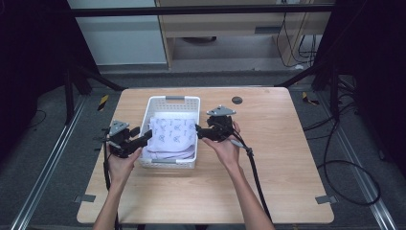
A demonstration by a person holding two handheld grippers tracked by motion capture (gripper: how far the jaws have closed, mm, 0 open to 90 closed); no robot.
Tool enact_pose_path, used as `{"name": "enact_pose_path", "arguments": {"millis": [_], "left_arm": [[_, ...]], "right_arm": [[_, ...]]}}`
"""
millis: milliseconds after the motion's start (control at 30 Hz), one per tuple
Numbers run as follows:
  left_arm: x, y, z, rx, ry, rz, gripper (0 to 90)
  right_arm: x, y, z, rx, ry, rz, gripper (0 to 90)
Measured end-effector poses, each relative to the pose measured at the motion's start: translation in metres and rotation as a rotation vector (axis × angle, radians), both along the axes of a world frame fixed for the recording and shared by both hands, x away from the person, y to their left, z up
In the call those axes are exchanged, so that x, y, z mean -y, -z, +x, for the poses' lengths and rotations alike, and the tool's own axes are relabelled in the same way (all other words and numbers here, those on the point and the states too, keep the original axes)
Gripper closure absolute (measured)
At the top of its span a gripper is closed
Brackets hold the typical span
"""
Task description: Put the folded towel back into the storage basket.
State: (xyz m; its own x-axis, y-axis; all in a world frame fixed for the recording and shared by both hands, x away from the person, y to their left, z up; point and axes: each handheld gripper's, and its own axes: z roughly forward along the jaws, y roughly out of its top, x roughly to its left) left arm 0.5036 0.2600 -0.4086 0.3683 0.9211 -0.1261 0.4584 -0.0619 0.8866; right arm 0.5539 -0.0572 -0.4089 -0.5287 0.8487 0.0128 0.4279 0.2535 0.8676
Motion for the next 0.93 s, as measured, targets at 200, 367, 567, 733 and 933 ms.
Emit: {"name": "enact_pose_path", "arguments": {"millis": [200,367,567,733,933], "left_arm": [[-0.003,0.0,-0.006,0.017,0.006,0.004,38.7],[-0.006,0.002,-0.014,0.028,0.004,0.021,37.0],[-0.014,0.003,-0.025,0.044,-0.002,0.015,36.0],[-0.019,0.007,-0.035,0.052,-0.006,0.022,35.6],[-0.027,0.008,-0.05,0.067,-0.014,0.0,35.1]], "right_arm": [[0.029,0.003,-0.016,-0.024,-0.004,0.035,16.4],[0.054,0.006,-0.028,-0.027,-0.004,0.039,15.2],[0.083,0.019,-0.042,-0.032,0.003,0.033,13.7],[0.106,0.033,-0.051,-0.054,0.012,0.04,13.6],[0.14,0.051,-0.072,-0.06,0.039,0.022,13.6]]}}
